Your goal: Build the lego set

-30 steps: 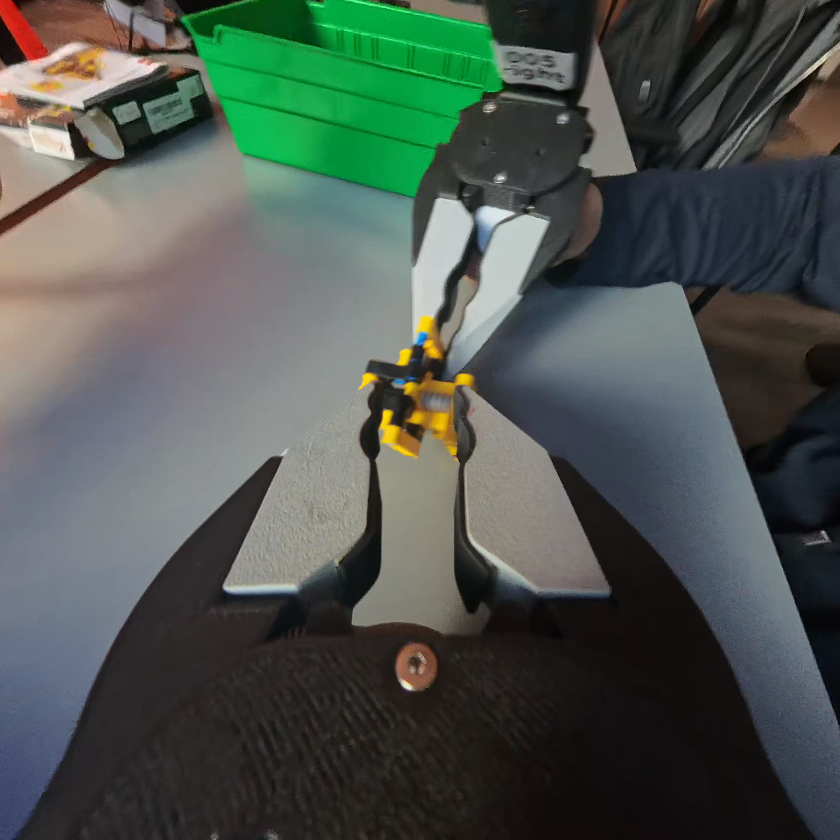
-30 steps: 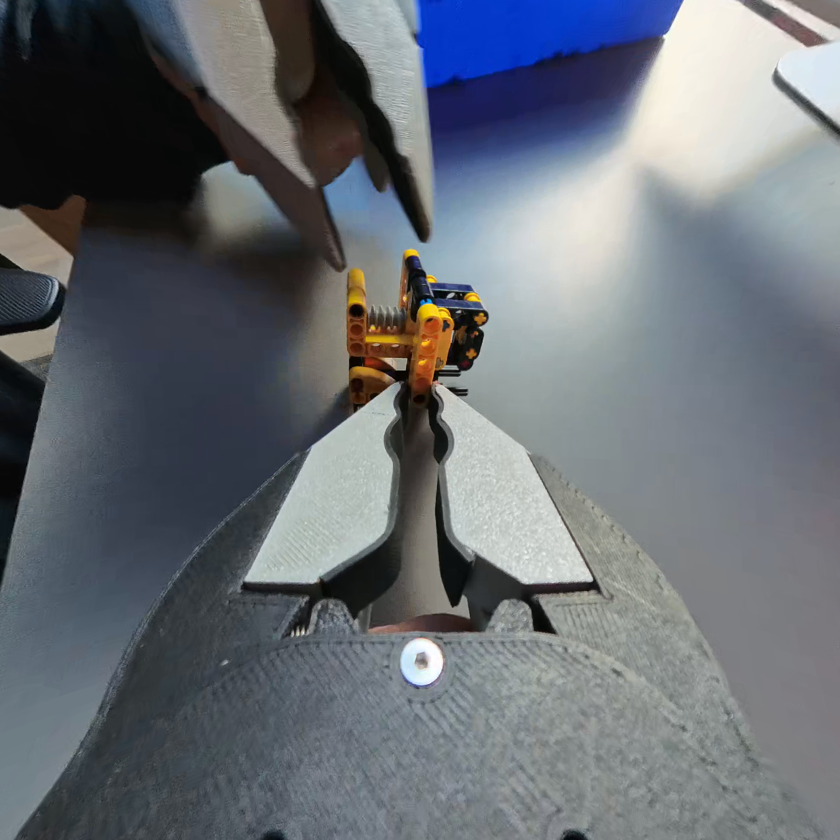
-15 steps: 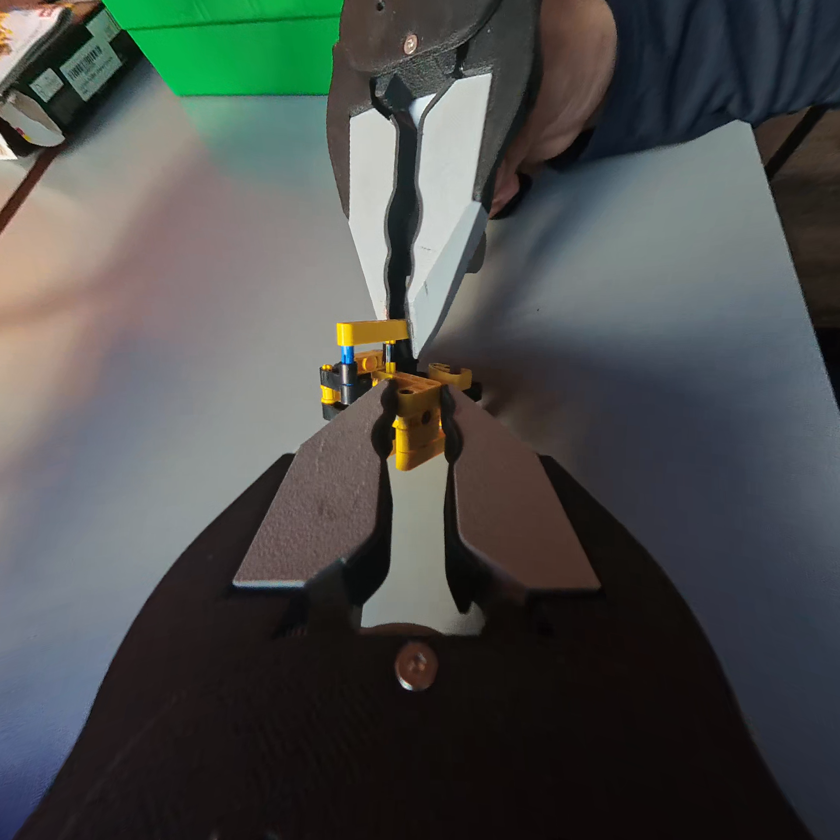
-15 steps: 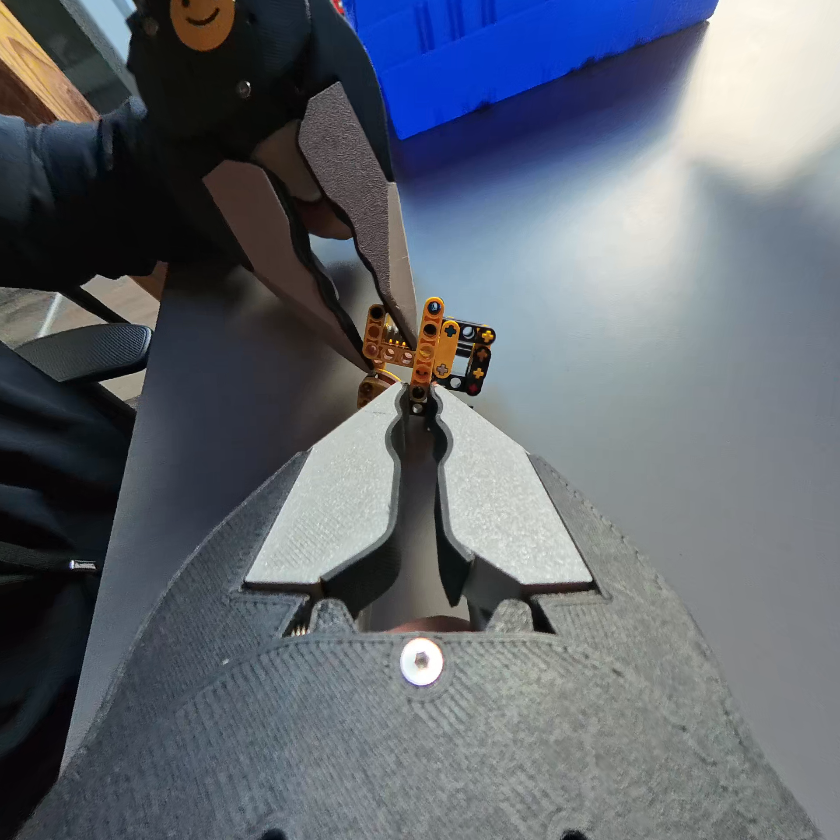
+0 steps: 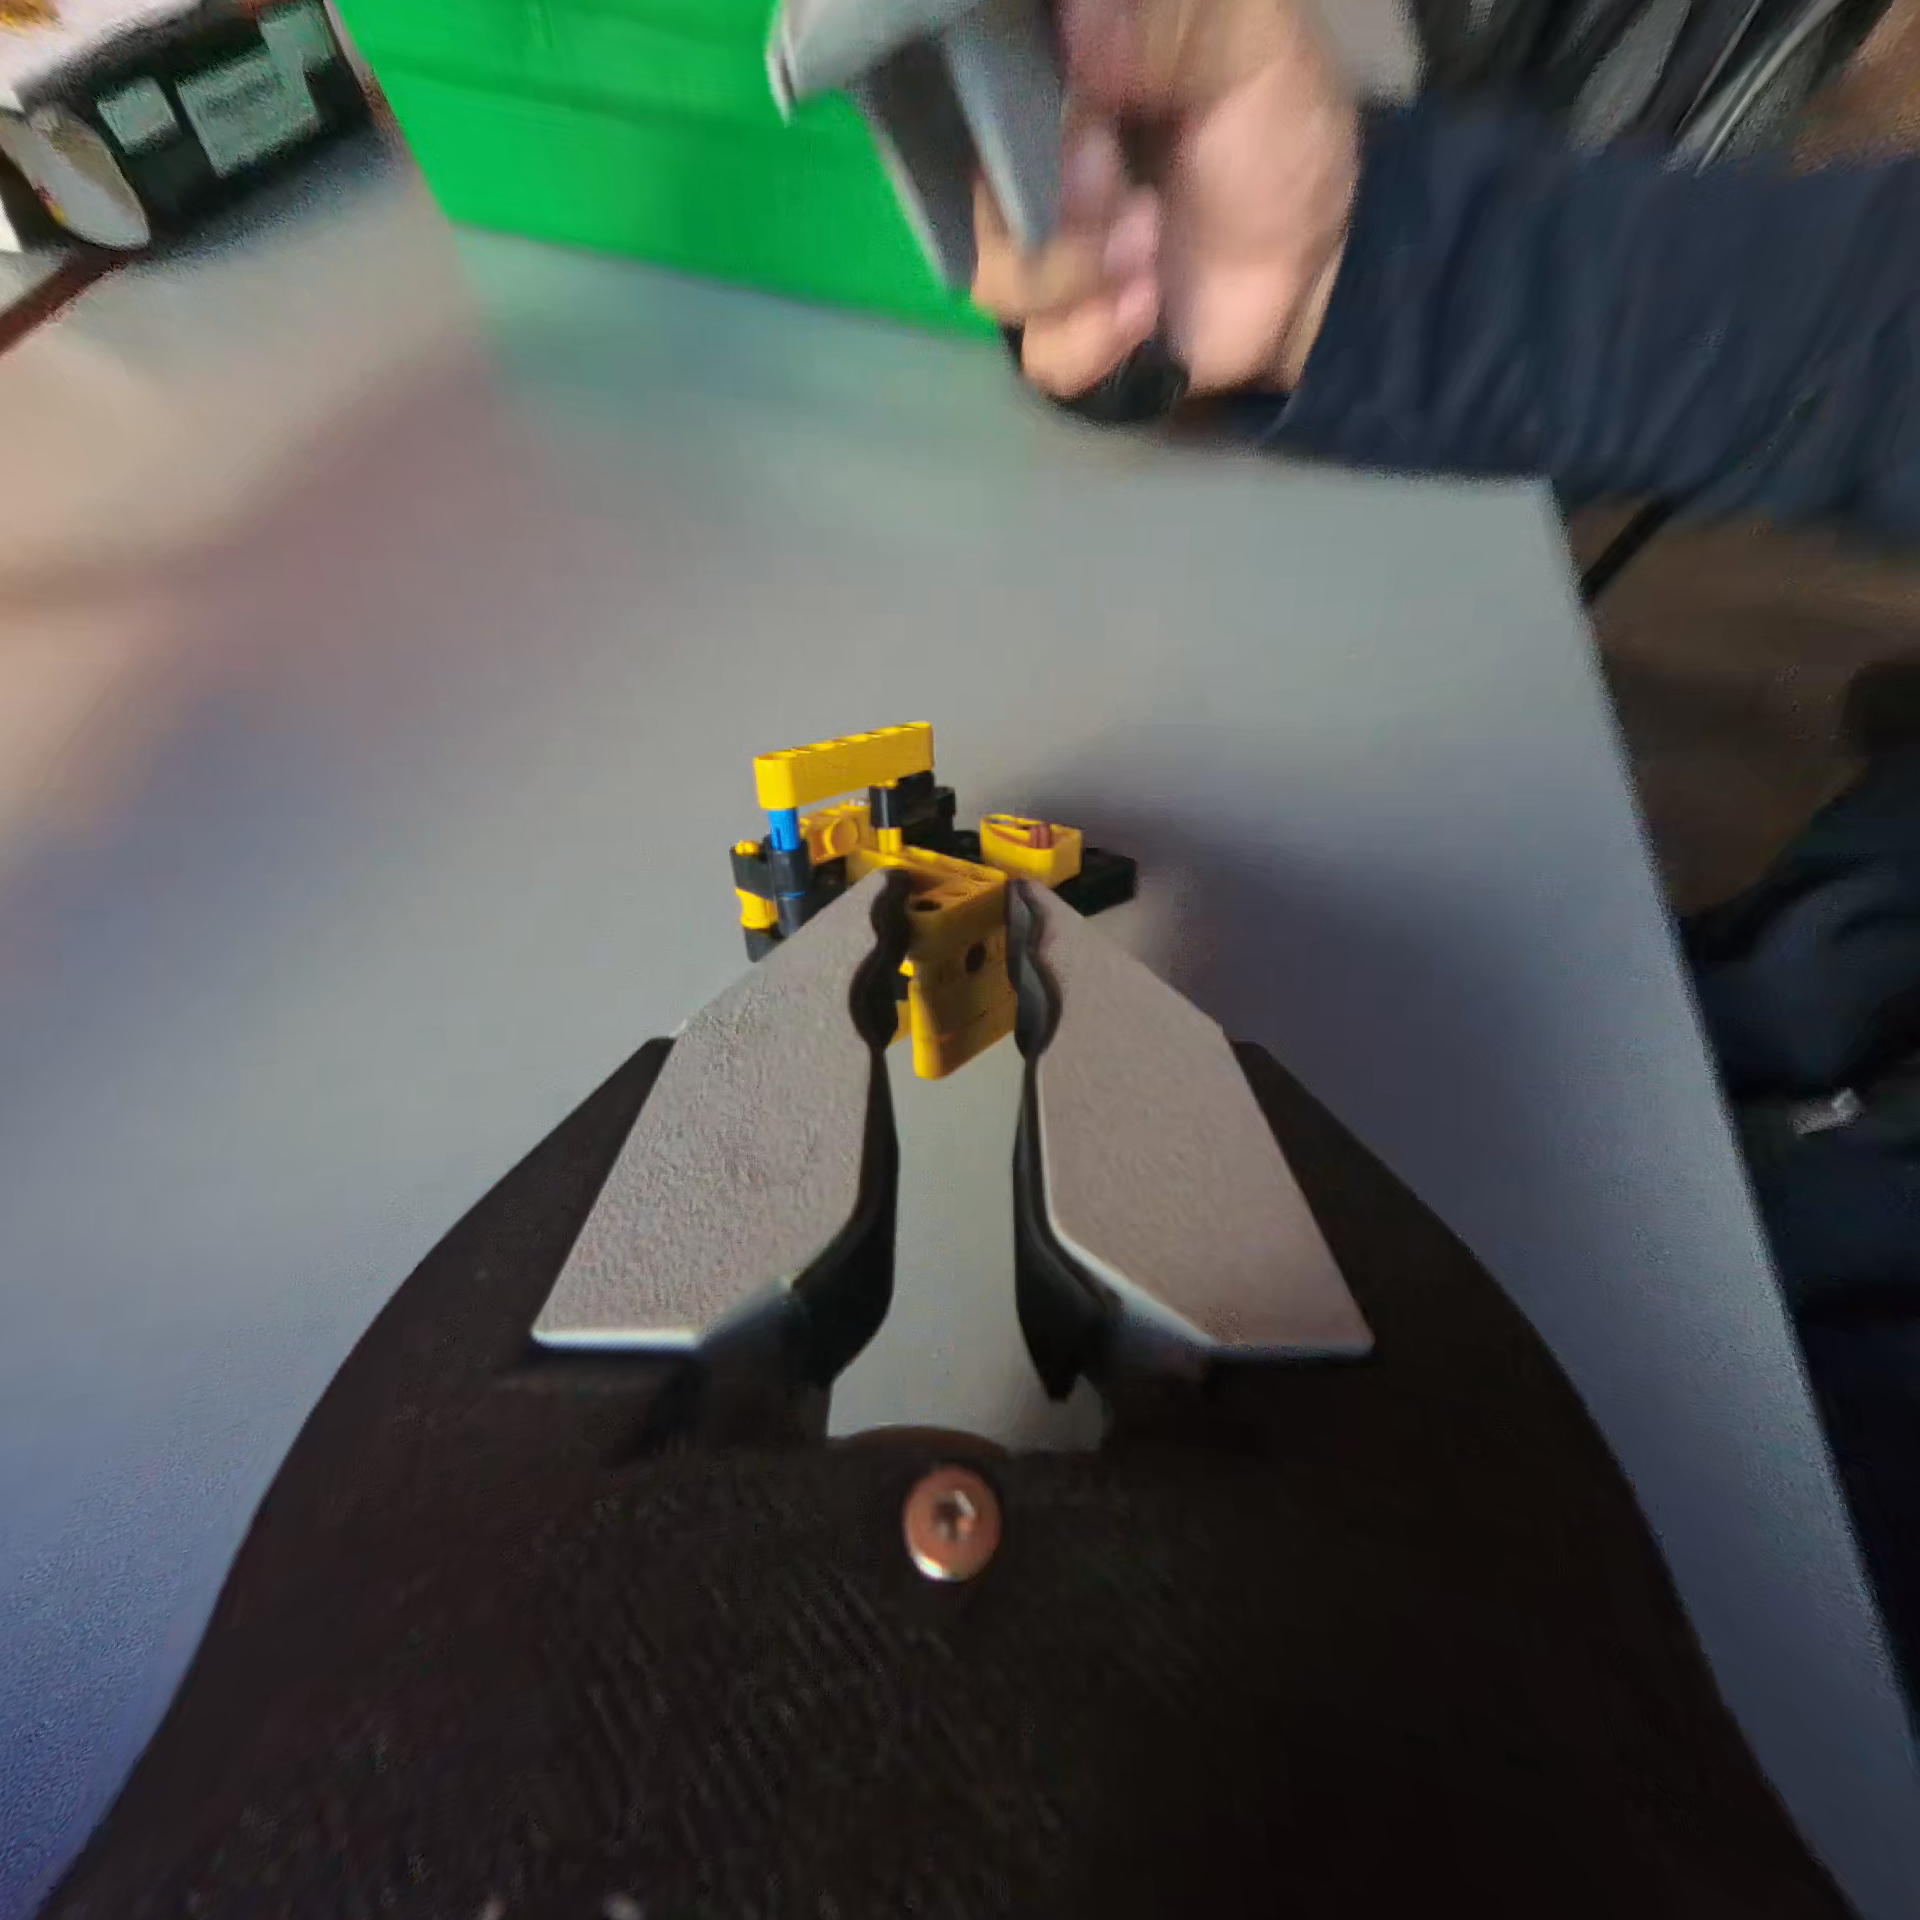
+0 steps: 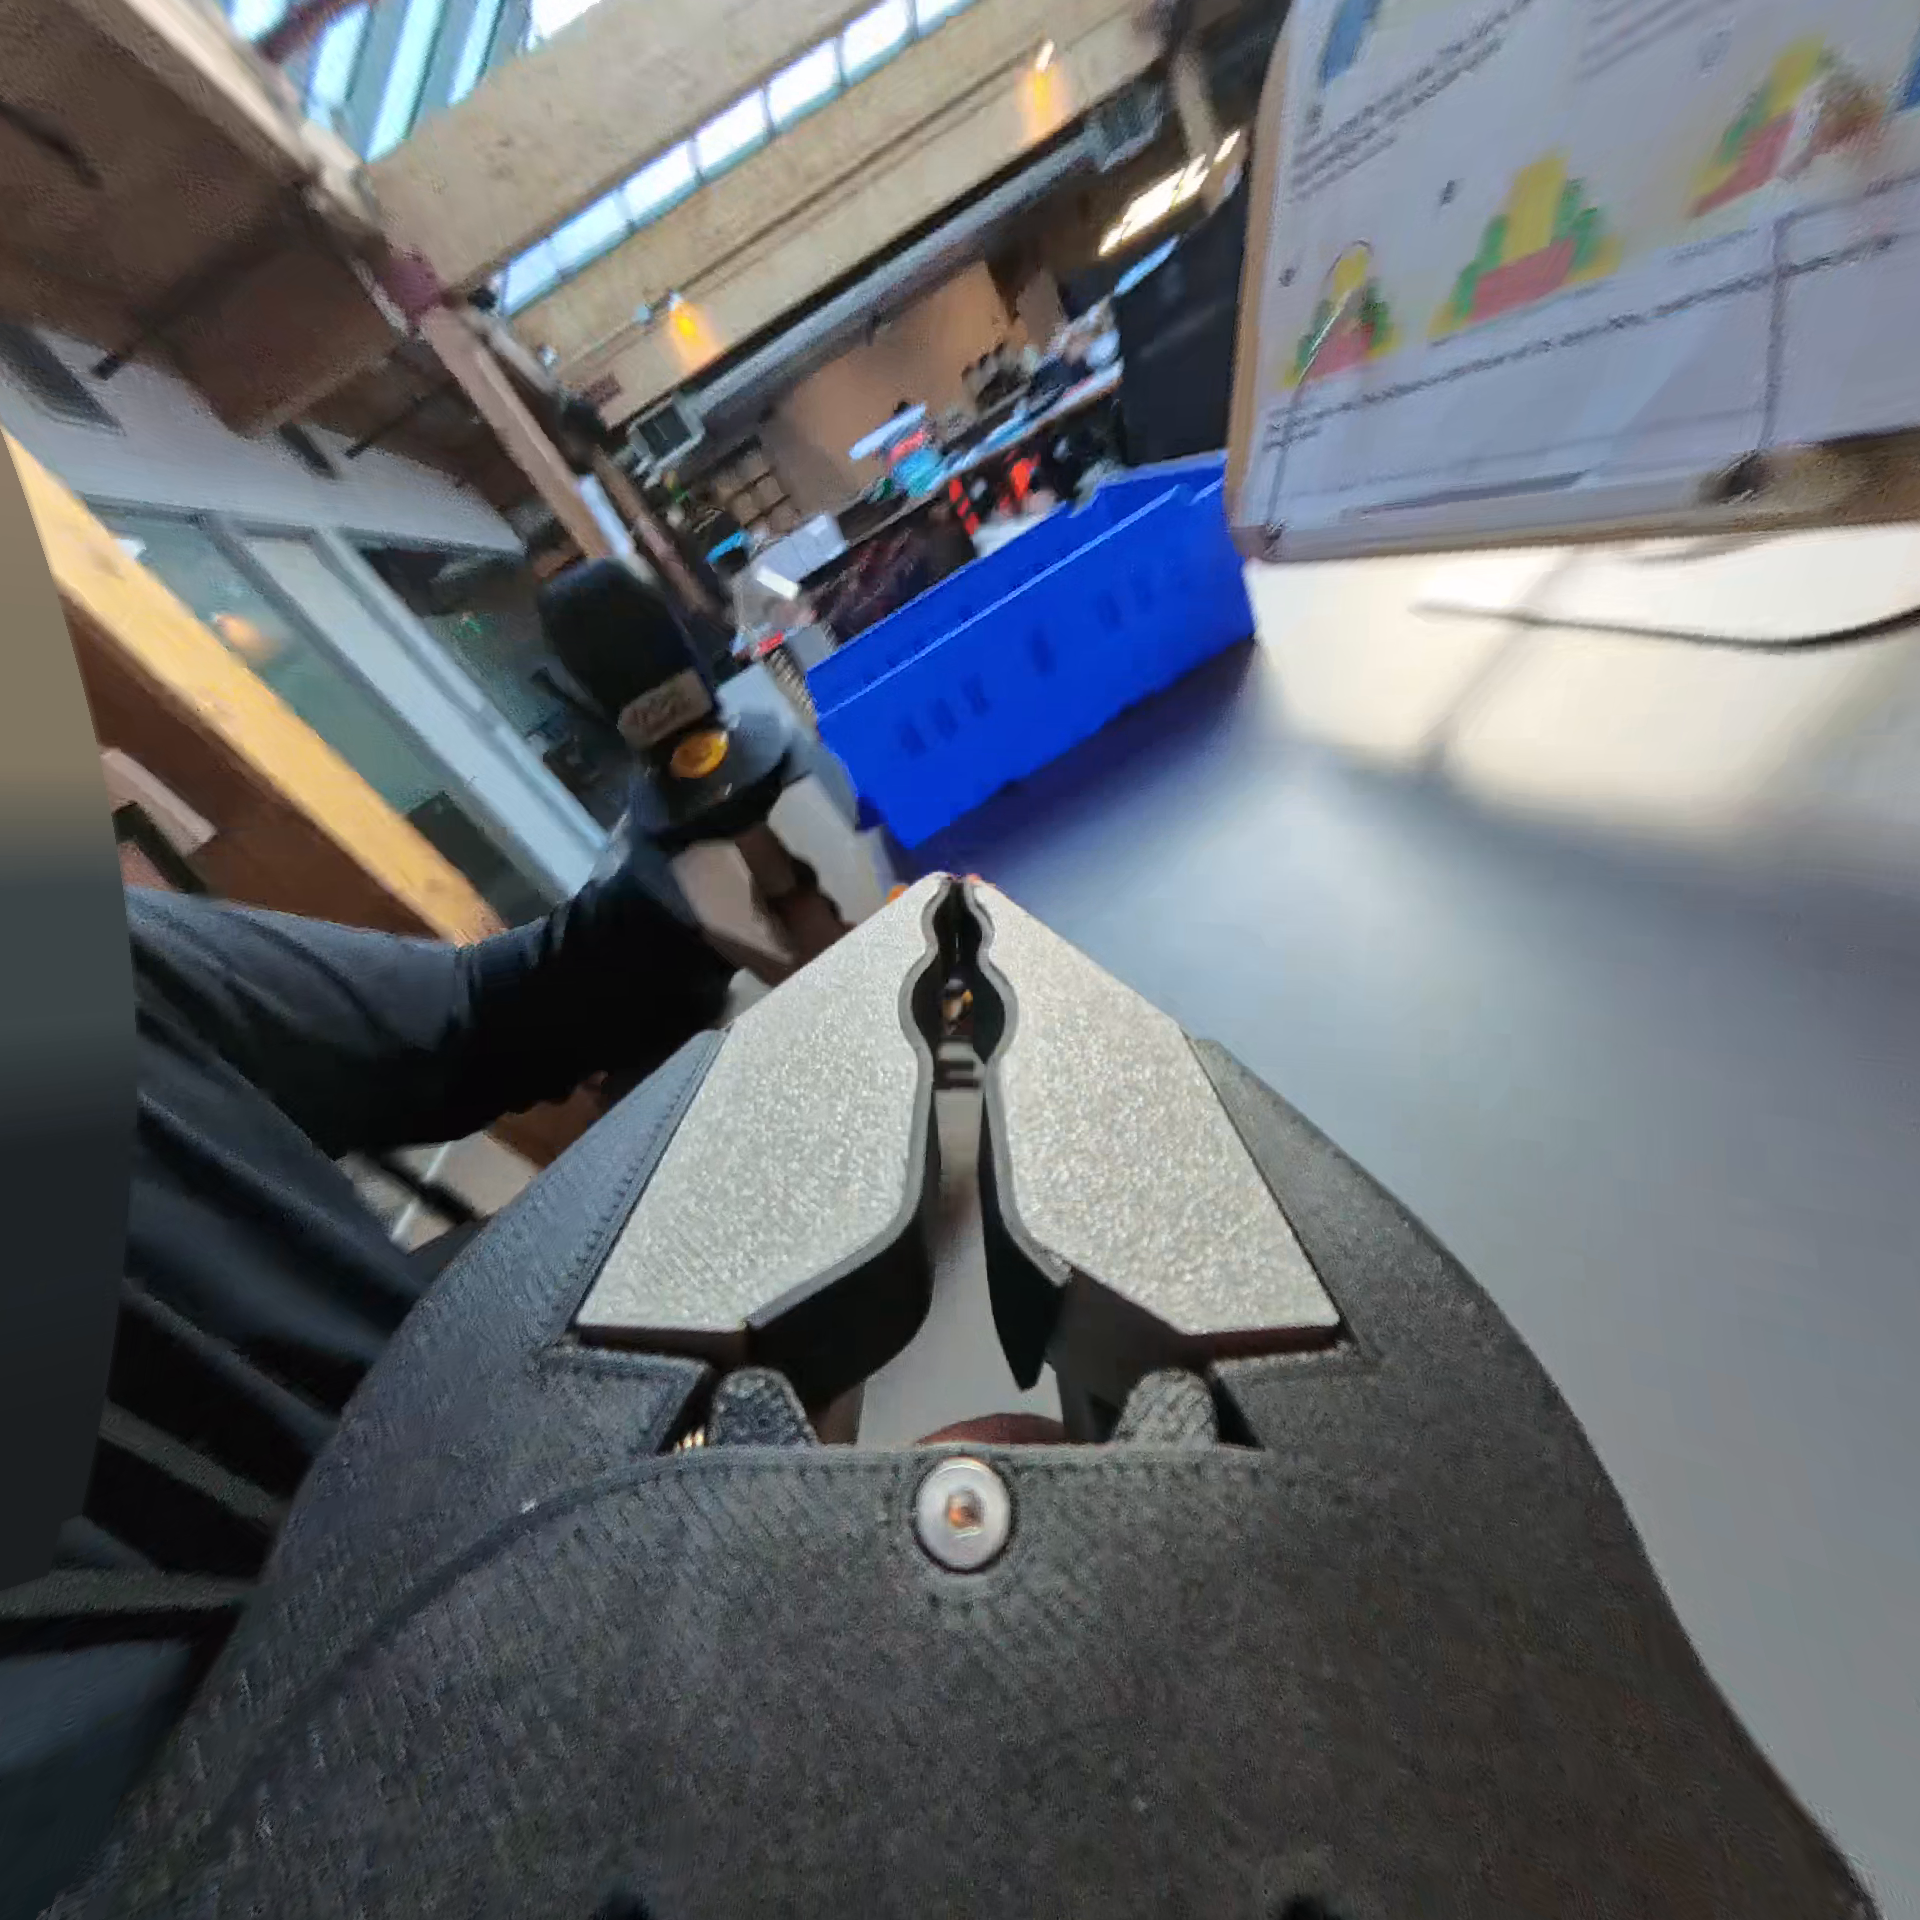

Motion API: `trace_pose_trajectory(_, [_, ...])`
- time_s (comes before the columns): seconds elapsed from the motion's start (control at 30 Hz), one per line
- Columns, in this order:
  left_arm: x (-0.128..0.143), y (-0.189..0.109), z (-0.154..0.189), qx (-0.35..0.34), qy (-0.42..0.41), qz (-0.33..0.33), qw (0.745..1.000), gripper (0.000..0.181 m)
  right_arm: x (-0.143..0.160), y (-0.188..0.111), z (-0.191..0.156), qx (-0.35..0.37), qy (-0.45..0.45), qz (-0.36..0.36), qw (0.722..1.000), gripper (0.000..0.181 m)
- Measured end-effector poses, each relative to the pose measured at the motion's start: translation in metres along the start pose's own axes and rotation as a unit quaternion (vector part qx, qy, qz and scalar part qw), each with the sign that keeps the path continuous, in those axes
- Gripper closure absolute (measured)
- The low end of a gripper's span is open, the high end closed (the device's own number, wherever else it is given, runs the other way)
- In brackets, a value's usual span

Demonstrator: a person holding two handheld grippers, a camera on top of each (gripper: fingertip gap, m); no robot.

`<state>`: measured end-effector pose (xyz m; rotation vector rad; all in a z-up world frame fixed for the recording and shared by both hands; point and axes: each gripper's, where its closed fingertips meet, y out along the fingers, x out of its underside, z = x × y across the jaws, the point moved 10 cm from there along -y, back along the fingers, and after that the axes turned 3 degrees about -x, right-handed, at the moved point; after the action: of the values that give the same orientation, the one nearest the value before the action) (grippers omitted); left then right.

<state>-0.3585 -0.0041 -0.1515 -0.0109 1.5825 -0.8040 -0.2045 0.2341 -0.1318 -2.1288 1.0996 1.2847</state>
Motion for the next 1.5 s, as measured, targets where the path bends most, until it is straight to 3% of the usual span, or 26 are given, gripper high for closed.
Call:
trace_pose_trajectory(0.13, [-0.003,0.015,0.005,-0.030,0.044,-0.038,0.998,0.166,0.023,0.033,-0.013,-0.010,-0.034,-0.124,0.992,0.181])
trace_pose_trajectory(0.17, [0.000,0.019,0.006,-0.024,0.032,-0.041,0.998,0.166,0.031,0.043,-0.017,0.014,-0.063,-0.157,0.985,0.162])
trace_pose_trajectory(0.2, [0.001,0.021,0.007,-0.018,0.015,-0.028,0.999,0.166,0.038,0.051,-0.021,0.030,-0.090,-0.183,0.979,0.160])
trace_pose_trajectory(0.33, [0.000,0.025,0.007,-0.005,-0.014,-0.017,1.000,0.166,0.055,0.072,-0.023,0.061,-0.123,-0.224,0.965,0.171])
trace_pose_trajectory(0.6, [-0.001,0.032,0.011,-0.004,-0.024,0.005,1.000,0.158,0.053,0.072,-0.017,0.036,-0.066,-0.198,0.977,0.177])
trace_pose_trajectory(0.83, [-0.002,0.033,0.013,-0.007,-0.017,-0.018,1.000,0.166,0.052,0.069,-0.013,0.030,-0.009,-0.188,0.982,0.177])
trace_pose_trajectory(0.87, [-0.003,0.032,0.012,-0.007,-0.012,-0.021,1.000,0.166,0.049,0.068,-0.013,0.018,0.009,-0.167,0.986,0.177])
trace_pose_trajectory(0.93, [-0.001,0.034,0.017,0.013,-0.017,-0.015,1.000,0.167,0.018,0.047,-0.007,-0.028,0.077,-0.024,0.996,0.179])
trace_pose_trajectory(0.97, [-0.001,0.034,0.020,0.010,-0.012,-0.016,1.000,0.167,0.003,0.031,-0.003,-0.014,0.074,0.016,0.997,0.179])
trace_pose_trajectory(1.07, [-0.004,0.037,0.023,-0.019,0.024,-0.014,0.999,0.166,0.003,0.013,0.002,0.082,-0.008,-0.041,0.996,0.178])
trace_pose_trajectory(1.17, [-0.004,0.041,0.024,-0.011,0.042,-0.005,0.999,0.166,0.018,0.021,0.002,0.098,-0.030,-0.129,0.986,0.177])
trace_pose_trajectory(1.23, [-0.004,0.041,0.025,-0.016,0.047,-0.005,0.999,0.166,0.023,0.028,-0.001,0.065,-0.025,-0.152,0.986,0.177])
trace_pose_trajectory(1.33, [-0.002,0.038,0.027,-0.012,0.055,-0.016,0.998,0.164,0.032,0.033,0.005,-0.041,0.108,-0.126,0.985,0.178])
trace_pose_trajectory(1.37, [-0.001,0.037,0.027,-0.004,0.052,-0.027,0.998,0.156,0.033,0.033,0.007,-0.063,0.132,-0.115,0.983,0.178])
trace_pose_trajectory(1.5, [-0.007,0.019,0.021,-0.004,0.039,0.000,0.999,0.145,0.035,0.038,0.002,-0.081,0.102,-0.125,0.984,0.178])
